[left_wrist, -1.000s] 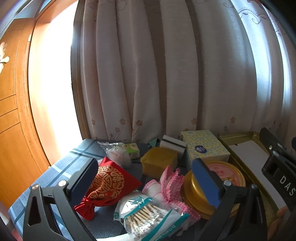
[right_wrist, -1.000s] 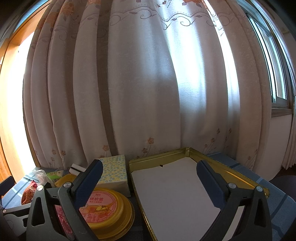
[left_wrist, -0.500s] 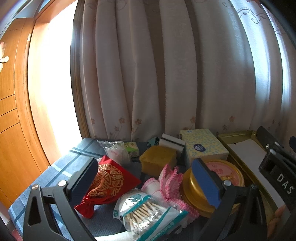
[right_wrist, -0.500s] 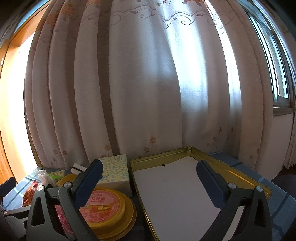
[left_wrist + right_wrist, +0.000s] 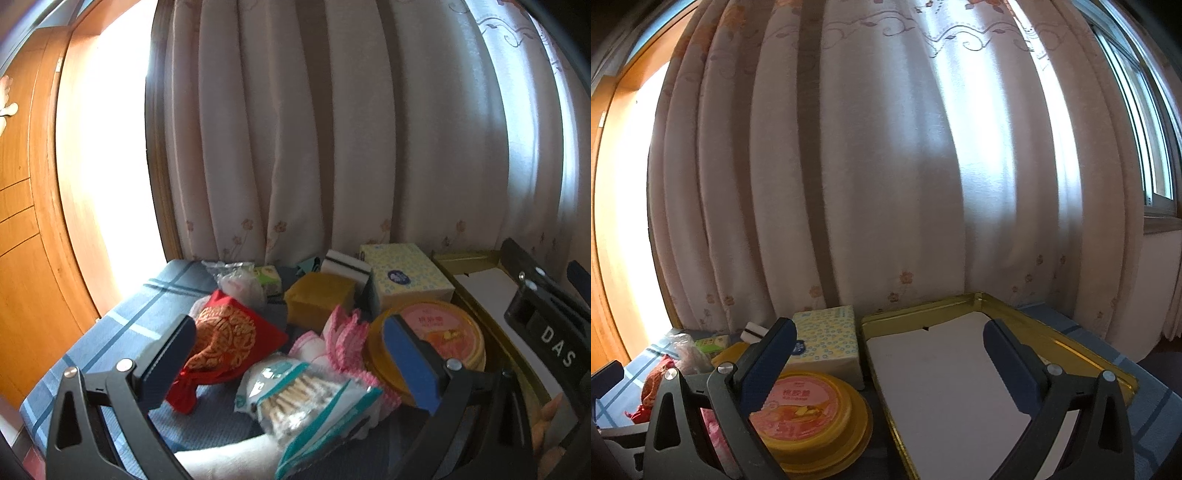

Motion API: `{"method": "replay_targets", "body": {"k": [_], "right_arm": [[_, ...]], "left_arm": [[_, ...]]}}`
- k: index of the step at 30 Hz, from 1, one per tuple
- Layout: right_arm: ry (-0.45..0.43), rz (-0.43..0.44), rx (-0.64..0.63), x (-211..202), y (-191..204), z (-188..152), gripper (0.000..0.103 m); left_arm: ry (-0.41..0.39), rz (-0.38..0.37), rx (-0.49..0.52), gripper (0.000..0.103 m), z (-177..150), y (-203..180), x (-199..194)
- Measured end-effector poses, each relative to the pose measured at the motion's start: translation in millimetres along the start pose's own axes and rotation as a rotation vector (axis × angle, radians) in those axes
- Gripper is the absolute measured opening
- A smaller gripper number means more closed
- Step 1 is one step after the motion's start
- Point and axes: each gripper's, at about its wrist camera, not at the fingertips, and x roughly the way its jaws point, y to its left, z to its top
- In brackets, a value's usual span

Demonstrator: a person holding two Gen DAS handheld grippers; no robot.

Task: Organize soft objects
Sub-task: 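Lower the left tool onto the white rolled towel and close it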

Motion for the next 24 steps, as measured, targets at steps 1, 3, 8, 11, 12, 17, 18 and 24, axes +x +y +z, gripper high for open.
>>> {"method": "replay_targets", "body": {"k": [1,3,8,11,12,17,18,24], "right_arm": [[0.0,0.004,-0.005,0,1,0,0.102],[-0.002,0.013,-0.014,-1,4,-1,0.102],[0.015,0.039,-0.008,0,5,-3,0.102],[0.026,0.053,-0.005,1,6,-3,0.101],[0.027,0.057,-0.005,1,6,-3,0.101],[0.019,0.082,-0.018,-3,9,-4,0.101],[0.019,0.088,-0.023,-3,11,-4,0.101],[0.016,0.105,-0.034,-5,14,-4,0.101]], "left_arm": [[0.007,-0.001,-0.001,0.102,-1,2,-1],[0.03,-0.007,0.005,0.102,-3,7,-3],[0.082,-0.022,0.005,0.102,-12,24,-10],[0.097,-0.032,0.015,0.102,-20,39,-17],[0.098,-0.035,0.018,0.102,-23,44,-19],[0.151,-0.04,-0.015,0.102,-34,73,-27],[0.163,-0.05,-0.03,0.101,-35,77,-27],[0.183,-0.147,-0.011,0.093,-39,76,-32]]}}
